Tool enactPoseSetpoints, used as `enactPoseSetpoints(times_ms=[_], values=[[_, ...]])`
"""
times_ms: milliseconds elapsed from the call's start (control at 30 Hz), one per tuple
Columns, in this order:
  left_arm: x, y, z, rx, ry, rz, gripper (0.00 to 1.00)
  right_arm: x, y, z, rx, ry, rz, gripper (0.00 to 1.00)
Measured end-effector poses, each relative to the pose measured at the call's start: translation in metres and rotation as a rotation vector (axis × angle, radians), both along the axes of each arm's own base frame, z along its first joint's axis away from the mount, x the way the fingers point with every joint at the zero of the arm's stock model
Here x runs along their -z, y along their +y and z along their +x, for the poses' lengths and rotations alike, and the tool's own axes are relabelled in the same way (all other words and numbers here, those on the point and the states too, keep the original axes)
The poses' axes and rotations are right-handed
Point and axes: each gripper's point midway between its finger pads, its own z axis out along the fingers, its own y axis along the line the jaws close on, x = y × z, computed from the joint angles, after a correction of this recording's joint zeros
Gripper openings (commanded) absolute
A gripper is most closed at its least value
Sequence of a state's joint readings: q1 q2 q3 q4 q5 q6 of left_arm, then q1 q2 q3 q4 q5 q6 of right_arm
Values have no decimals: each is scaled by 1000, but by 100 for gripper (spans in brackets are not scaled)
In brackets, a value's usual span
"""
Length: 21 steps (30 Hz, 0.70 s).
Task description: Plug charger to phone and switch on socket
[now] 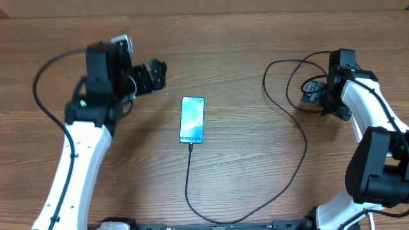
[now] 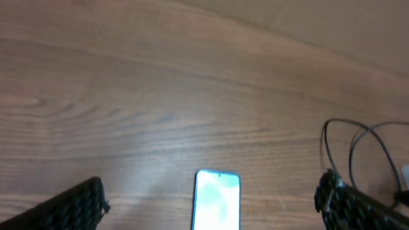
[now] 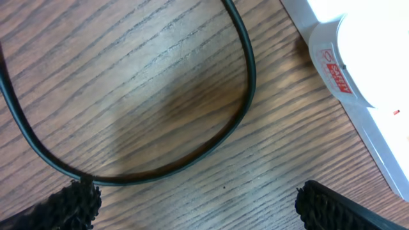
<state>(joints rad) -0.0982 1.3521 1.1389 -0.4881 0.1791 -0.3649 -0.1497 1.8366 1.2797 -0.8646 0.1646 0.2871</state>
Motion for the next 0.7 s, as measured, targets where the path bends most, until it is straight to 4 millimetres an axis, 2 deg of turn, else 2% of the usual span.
enactPoseSetpoints(times_ms=[233,700], values=[[48,-6,-20,37,-106,-38,100,0,0,0,0,0,0,100],[94,-6,-62,61,-266,-65,100,0,0,0,0,0,0,100]])
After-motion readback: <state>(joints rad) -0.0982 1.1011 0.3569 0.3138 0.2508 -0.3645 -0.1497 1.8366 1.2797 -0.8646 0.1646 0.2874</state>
